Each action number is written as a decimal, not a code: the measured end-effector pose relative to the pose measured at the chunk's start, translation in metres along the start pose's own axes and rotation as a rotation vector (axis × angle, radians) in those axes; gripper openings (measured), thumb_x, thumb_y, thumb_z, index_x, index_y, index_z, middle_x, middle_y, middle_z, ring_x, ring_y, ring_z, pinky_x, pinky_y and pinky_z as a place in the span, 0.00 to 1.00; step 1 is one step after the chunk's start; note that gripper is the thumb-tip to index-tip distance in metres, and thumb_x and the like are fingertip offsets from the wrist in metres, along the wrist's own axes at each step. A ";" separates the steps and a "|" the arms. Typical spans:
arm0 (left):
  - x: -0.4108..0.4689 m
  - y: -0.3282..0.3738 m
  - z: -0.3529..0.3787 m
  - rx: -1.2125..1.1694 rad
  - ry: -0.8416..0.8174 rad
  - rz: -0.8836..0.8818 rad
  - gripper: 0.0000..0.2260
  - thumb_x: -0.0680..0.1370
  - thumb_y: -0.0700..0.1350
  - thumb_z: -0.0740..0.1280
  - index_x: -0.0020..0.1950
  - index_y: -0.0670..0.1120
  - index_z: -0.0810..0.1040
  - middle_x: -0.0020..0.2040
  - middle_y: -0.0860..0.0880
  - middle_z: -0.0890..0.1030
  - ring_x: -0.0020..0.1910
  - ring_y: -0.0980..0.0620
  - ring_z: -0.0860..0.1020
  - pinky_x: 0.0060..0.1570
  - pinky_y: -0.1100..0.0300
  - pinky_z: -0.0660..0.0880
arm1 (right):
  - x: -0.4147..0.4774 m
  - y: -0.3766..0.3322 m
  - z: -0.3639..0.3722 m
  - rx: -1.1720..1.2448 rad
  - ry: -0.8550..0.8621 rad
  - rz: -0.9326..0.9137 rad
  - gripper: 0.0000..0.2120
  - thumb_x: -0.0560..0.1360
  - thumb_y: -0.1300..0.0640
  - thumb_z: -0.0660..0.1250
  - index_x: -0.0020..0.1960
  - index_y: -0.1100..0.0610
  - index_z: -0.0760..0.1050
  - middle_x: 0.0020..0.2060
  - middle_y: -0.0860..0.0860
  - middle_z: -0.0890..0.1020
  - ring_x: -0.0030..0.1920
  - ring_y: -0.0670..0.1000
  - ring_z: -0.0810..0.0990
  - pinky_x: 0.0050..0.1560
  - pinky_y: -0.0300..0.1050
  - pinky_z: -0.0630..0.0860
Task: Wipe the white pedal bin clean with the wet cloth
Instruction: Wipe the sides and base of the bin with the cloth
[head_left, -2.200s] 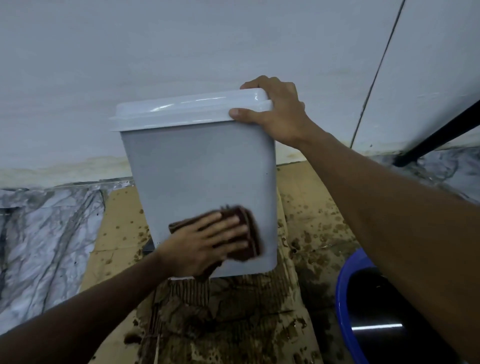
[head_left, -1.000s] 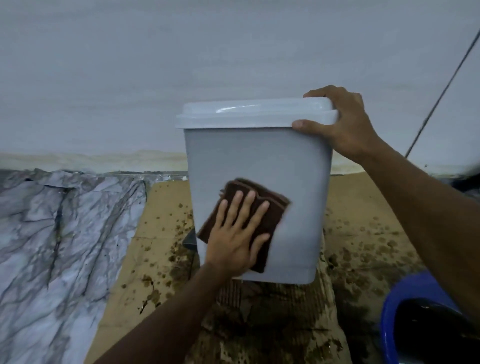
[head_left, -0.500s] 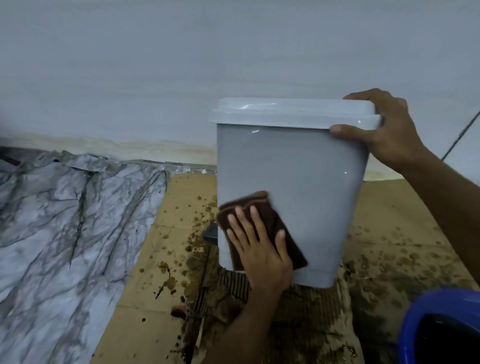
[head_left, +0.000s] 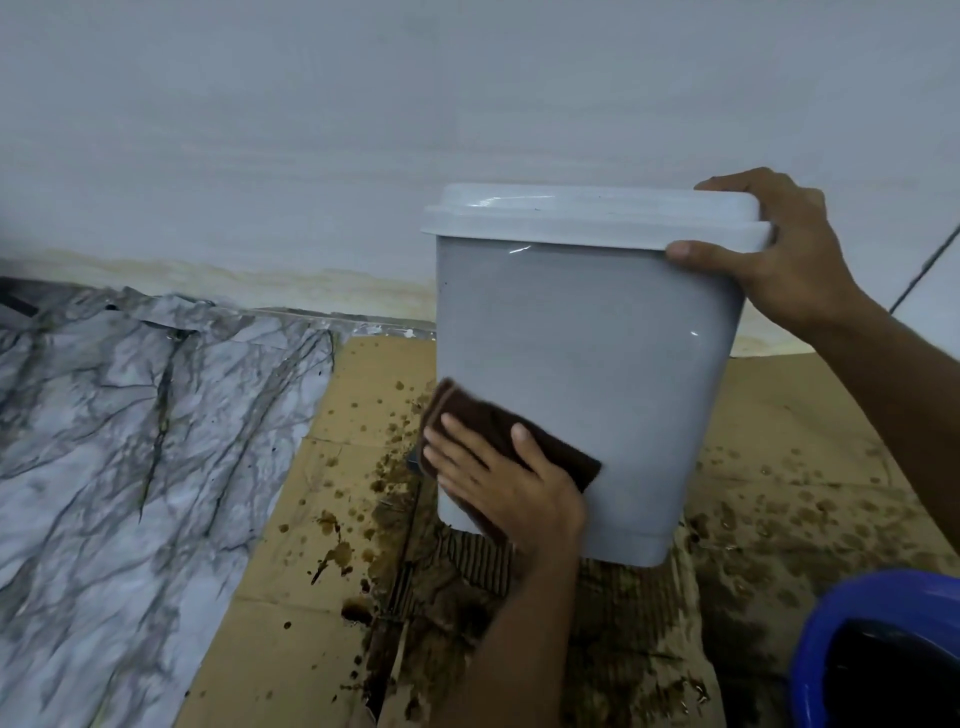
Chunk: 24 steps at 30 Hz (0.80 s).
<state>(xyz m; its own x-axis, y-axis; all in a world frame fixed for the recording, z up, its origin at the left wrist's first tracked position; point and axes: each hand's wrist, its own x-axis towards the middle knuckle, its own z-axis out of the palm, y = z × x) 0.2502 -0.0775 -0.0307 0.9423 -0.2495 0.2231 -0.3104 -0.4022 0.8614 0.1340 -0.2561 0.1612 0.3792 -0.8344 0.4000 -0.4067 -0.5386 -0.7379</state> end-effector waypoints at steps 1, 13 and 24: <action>-0.013 0.003 0.003 -0.027 0.001 -0.095 0.33 0.85 0.62 0.46 0.84 0.44 0.45 0.84 0.44 0.44 0.83 0.45 0.41 0.79 0.38 0.47 | -0.001 0.000 0.000 0.001 0.000 0.001 0.34 0.58 0.27 0.74 0.59 0.41 0.76 0.59 0.44 0.77 0.68 0.50 0.69 0.66 0.59 0.71; 0.023 0.015 0.006 0.056 -0.012 0.310 0.32 0.85 0.58 0.52 0.83 0.44 0.50 0.84 0.42 0.48 0.83 0.42 0.44 0.80 0.40 0.44 | -0.002 -0.003 0.001 -0.008 0.010 0.014 0.32 0.59 0.29 0.74 0.59 0.41 0.76 0.58 0.40 0.76 0.68 0.48 0.67 0.68 0.58 0.70; -0.050 0.027 0.009 -0.031 -0.121 -0.058 0.36 0.83 0.64 0.44 0.82 0.42 0.39 0.83 0.43 0.37 0.82 0.46 0.35 0.80 0.44 0.40 | -0.008 -0.006 -0.002 -0.028 0.008 0.020 0.34 0.59 0.29 0.73 0.60 0.42 0.75 0.60 0.42 0.76 0.68 0.48 0.66 0.68 0.57 0.69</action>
<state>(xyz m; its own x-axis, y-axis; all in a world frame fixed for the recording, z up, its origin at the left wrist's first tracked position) 0.1937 -0.0839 -0.0227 0.9361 -0.3316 0.1177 -0.2502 -0.3921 0.8852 0.1317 -0.2467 0.1633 0.3641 -0.8460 0.3896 -0.4372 -0.5246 -0.7305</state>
